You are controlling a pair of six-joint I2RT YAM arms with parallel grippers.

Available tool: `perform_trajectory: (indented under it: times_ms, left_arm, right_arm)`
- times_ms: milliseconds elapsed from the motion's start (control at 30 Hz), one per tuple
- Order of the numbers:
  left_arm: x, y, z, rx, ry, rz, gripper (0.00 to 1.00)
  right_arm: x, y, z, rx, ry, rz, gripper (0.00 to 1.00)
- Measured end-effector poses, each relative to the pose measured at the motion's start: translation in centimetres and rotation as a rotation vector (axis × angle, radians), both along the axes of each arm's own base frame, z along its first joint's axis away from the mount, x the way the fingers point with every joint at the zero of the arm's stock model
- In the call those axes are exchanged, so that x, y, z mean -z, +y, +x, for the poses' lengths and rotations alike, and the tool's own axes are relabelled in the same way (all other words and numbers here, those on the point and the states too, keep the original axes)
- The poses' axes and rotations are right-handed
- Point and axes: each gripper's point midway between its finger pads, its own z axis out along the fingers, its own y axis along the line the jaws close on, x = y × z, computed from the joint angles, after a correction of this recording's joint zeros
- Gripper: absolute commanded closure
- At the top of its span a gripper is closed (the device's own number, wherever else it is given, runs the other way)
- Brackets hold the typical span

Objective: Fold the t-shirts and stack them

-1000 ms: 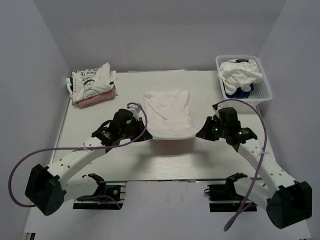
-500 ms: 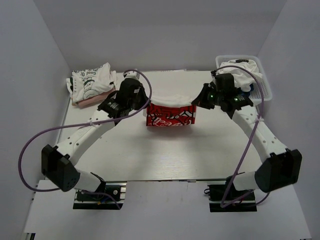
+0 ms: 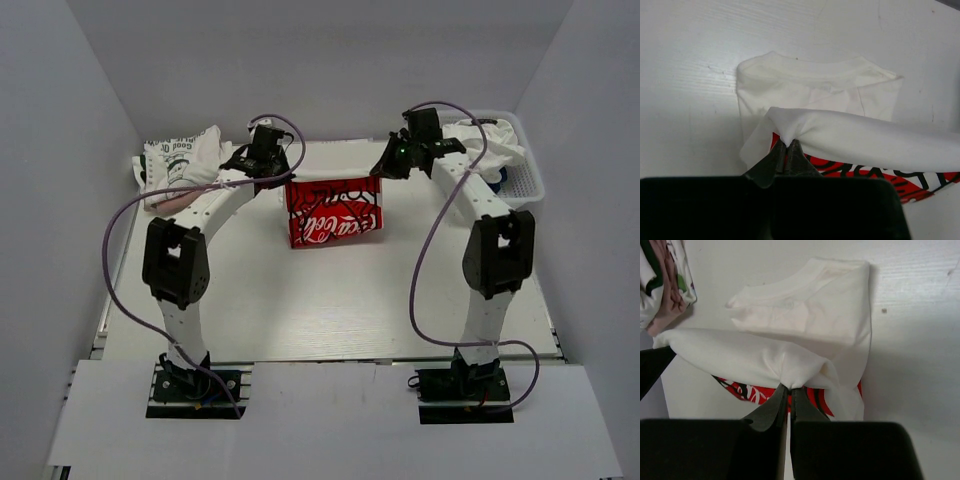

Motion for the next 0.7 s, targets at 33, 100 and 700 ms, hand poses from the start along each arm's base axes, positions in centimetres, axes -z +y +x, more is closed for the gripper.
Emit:
perform_trajectory:
  times_ms: [33,100,700]
  left_arm:
    - [0.9,0.1,1.1,-0.003,0.01,-0.003,1.0]
    - [2.8,0.3,2.9,-0.005,0.041,-0.013,1.0]
    - [10.2,6.7,12.4,-0.139,0.105,-0.09,0.0]
  right_arm:
    - [0.6,0.1,1.1,-0.001,0.005,0.003,1.0]
    - [2.0,0.3,3.1,-0.007,0.015,0.007,1.0]
    - [9.4,2.7,13.7,-0.19,-0.197,0.073,0.1]
